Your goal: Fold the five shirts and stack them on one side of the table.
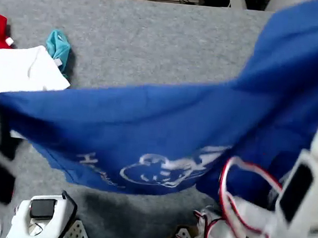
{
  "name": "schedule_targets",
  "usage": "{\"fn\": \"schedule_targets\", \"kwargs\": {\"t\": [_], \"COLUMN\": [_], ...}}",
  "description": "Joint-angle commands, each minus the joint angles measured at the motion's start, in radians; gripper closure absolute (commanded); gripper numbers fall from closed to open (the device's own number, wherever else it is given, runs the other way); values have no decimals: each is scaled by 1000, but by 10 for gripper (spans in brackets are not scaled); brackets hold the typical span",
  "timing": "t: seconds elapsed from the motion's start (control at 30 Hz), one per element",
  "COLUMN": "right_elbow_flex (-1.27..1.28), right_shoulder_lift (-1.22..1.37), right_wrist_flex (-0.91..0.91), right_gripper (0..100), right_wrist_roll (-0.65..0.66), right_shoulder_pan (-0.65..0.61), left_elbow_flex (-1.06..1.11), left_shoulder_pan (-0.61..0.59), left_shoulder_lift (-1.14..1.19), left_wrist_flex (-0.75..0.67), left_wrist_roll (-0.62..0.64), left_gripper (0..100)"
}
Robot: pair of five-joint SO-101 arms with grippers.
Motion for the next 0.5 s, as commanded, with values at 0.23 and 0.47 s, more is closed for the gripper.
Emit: {"fn": "schedule_targets", "kwargs": {"t": [0.23, 0.47], "right_elbow_flex": [452, 763], "right_shoulder_lift": [137, 317], "right_wrist_flex": [55, -124], "right_gripper": [993, 993], "right_wrist_roll": [-58, -178], "right_shoulder_pan": [16, 18], "left_elbow_flex": [594, 1132], "left_shoulder_pan": [-5, 46], "left_shoulder_lift": [22, 44], "left_wrist_flex": [-256, -842], "left_wrist_roll": [3, 95], "left_gripper": [982, 982]}}
